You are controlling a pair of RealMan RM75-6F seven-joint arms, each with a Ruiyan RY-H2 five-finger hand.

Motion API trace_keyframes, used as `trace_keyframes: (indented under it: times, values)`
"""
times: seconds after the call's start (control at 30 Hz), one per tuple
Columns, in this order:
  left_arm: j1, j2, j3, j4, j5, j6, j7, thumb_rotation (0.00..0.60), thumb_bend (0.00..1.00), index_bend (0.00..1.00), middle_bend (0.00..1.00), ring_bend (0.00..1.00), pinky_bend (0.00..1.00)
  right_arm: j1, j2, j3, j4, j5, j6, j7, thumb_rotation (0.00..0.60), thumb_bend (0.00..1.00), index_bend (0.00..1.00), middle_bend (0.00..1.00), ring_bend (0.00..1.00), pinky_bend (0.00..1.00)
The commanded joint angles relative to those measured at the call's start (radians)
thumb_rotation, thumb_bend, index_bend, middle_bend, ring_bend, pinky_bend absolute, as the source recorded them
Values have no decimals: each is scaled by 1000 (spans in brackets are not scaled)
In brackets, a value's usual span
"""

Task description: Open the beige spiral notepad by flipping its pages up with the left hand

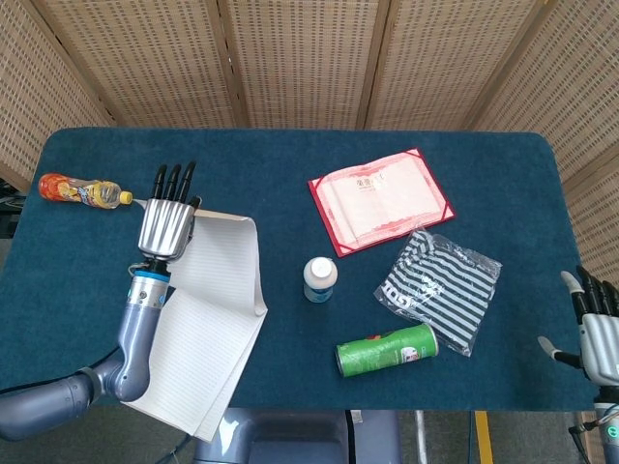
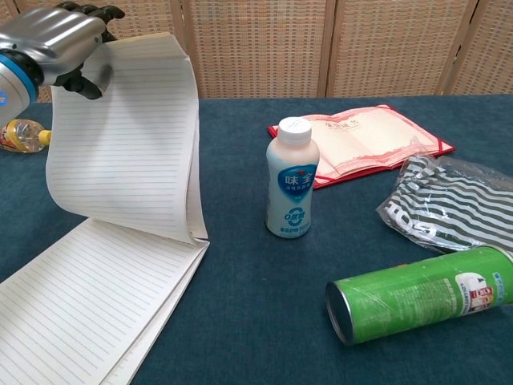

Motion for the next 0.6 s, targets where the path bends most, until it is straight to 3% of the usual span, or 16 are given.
trace_keyframes:
  times: [0.03, 0.33, 0.47, 0.53, 0.6]
  values:
    - [-63, -49, -9, 106, -8, -30, -31, 600, 636, 803, 0, 0, 0, 2, -2, 1, 3, 3, -4, 2, 600, 208, 27, 0, 0, 0]
    - [-142, -109, -21, 241, -17, -47, -79, 600, 630, 803, 0, 0, 0, 5, 0, 5, 16, 19, -21, 30, 600, 207, 27, 0, 0, 0]
    - [-184, -143, -19, 308, -20, -58, -94, 600, 577, 794, 0, 0, 0, 7, 3, 10, 26, 31, -32, 54, 600, 208, 27, 0, 0, 0]
    - [-200, -158, -14, 340, -19, -61, -93, 600, 540, 736, 0, 0, 0, 9, 3, 12, 30, 36, -38, 62, 600, 207, 27, 0, 0, 0]
    - [-216, -181, -5, 380, -16, -59, -89, 600, 508, 616, 0, 0, 0, 9, 3, 14, 36, 40, -42, 72, 600, 207, 27, 0, 0, 0]
